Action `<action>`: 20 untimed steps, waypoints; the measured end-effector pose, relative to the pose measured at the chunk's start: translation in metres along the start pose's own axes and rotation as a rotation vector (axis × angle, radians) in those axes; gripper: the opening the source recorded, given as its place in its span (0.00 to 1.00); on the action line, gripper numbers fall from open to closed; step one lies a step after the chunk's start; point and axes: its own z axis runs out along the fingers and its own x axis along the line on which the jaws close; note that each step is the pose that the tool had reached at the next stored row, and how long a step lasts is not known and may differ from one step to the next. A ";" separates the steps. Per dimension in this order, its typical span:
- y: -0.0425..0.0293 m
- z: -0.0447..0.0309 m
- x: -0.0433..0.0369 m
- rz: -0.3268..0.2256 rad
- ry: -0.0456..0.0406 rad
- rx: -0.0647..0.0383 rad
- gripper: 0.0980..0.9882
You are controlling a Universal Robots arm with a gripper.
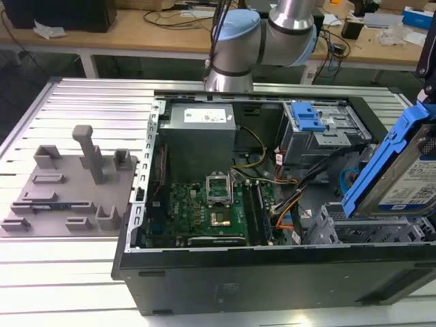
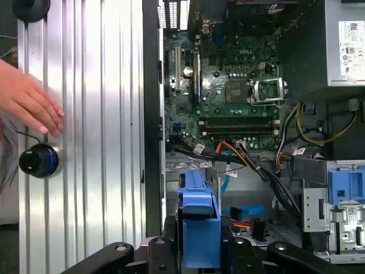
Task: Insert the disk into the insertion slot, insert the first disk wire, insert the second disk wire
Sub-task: 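Insert the disk into the insertion slot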
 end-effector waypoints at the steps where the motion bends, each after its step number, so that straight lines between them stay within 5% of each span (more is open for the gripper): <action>1: 0.0000 0.0000 0.0000 0.000 0.0000 0.000 0.30; 14: 0.0000 0.0000 0.0000 0.000 -0.0019 0.000 0.30; 20: 0.0000 0.0002 0.0000 -0.001 -0.0251 0.000 0.30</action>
